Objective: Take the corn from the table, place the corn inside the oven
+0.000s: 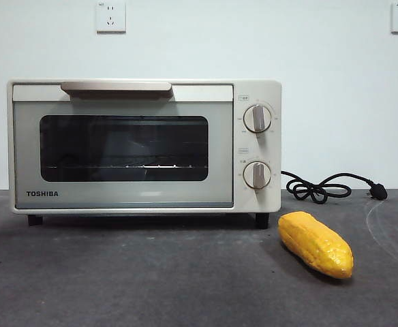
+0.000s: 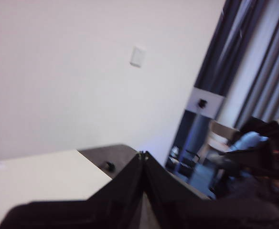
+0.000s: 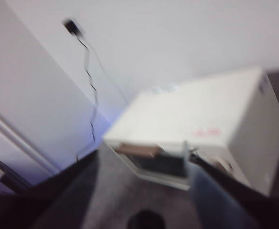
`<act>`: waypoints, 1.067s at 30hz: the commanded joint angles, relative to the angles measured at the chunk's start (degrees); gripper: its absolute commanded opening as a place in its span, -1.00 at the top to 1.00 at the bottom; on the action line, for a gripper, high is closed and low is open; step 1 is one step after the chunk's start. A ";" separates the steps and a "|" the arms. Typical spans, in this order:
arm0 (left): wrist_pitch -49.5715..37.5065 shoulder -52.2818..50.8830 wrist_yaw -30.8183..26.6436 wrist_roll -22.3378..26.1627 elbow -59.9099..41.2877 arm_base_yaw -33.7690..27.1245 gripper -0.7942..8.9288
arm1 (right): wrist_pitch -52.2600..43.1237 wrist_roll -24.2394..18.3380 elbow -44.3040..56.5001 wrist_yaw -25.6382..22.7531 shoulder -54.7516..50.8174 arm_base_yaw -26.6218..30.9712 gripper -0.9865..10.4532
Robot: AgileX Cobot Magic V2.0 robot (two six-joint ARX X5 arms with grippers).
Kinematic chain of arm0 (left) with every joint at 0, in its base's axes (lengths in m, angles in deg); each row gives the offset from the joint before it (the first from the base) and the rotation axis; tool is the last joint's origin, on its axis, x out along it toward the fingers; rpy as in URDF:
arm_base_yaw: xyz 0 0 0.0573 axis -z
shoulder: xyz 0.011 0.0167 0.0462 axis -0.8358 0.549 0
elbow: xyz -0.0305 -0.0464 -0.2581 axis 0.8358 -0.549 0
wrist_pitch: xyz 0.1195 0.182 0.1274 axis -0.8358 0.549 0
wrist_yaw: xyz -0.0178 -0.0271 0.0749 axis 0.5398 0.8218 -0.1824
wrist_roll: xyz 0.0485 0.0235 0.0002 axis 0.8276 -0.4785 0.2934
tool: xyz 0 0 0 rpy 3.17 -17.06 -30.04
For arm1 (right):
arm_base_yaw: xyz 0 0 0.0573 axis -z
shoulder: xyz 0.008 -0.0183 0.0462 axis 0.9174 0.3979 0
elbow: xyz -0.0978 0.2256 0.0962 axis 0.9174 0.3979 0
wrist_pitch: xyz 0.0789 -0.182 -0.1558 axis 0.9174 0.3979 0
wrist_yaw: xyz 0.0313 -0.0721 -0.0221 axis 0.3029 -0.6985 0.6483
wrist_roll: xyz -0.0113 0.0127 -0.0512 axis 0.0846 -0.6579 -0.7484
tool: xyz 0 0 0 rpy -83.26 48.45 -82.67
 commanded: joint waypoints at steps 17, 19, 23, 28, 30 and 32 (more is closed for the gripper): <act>0.96 11.93 3.28 0.26 6.51 3.63 0.85 | 18.40 -14.49 -2.89 -37.46 24.74 -26.97 -0.01; 0.96 11.96 3.28 0.28 6.54 3.63 0.85 | 18.29 -14.49 -2.89 -38.64 27.95 -28.85 -0.01; 0.96 11.96 3.26 0.33 7.13 3.63 0.85 | 18.27 -14.62 -2.89 -39.54 34.36 -30.80 0.00; 0.90 11.96 3.23 1.05 7.91 3.63 0.85 | 17.00 -14.95 -2.89 -40.02 41.29 -31.36 0.00; 0.98 11.96 3.23 1.22 7.91 3.63 0.85 | 16.61 -15.02 -2.89 -40.00 43.52 -31.36 0.00; 1.27 11.96 3.23 1.22 7.91 3.63 0.85 | 16.28 -15.15 -2.89 -40.00 45.42 -31.36 0.00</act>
